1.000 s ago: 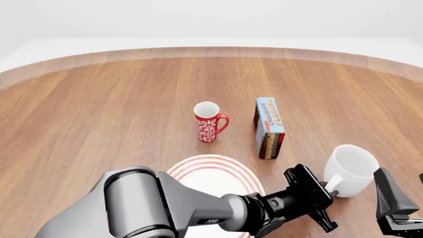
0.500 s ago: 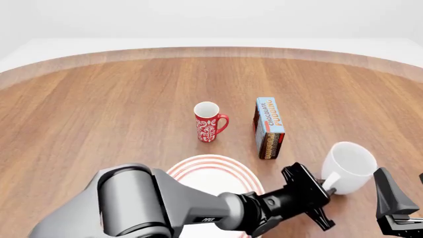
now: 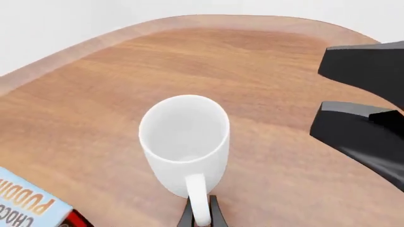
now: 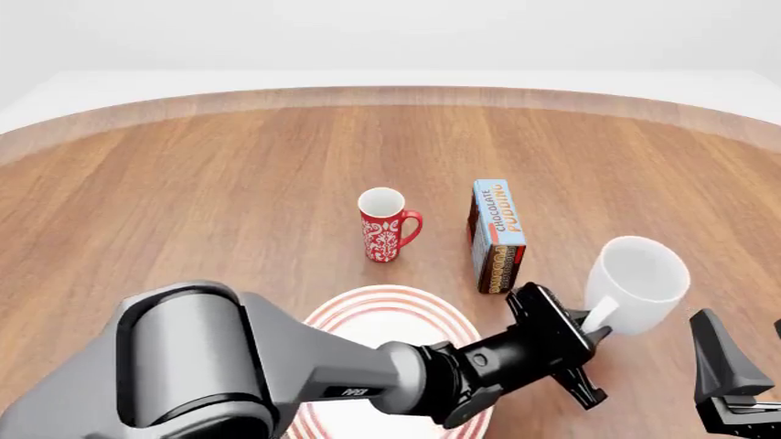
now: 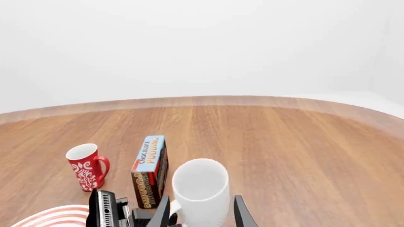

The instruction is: Pick up the white mug and put it on the plate, and put the chocolate pudding to the right of the plate.

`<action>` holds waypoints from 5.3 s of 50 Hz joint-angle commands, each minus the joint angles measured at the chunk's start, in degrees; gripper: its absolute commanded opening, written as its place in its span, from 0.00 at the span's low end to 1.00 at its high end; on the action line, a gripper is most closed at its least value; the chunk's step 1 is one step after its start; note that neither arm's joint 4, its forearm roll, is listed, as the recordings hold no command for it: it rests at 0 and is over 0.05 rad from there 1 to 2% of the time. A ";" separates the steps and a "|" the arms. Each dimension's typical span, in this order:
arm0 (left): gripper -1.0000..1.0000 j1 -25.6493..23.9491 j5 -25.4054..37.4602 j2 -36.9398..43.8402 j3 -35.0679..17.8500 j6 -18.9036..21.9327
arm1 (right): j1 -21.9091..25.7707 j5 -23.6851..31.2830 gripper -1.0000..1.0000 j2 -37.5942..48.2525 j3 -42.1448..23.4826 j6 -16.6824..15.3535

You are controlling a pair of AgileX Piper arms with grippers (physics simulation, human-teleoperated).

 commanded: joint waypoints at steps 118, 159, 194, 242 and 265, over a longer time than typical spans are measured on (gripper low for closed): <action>0.00 5.82 -6.19 -51.18 49.02 1.66 | 0.59 -0.38 1.00 -0.06 0.02 -1.71; 0.00 12.63 -8.28 -57.28 61.88 -1.39 | 0.77 -0.43 1.00 -0.06 0.04 -2.09; 0.00 13.50 -16.59 -47.81 67.02 -5.04 | 0.93 -0.51 1.00 -0.02 0.07 -2.15; 0.00 14.24 -19.94 -41.13 68.73 -7.99 | 0.92 -0.50 1.00 -0.02 0.07 -2.13; 0.00 14.48 -20.88 -38.49 68.51 -8.85 | 0.95 -0.50 1.00 -0.02 0.07 -2.15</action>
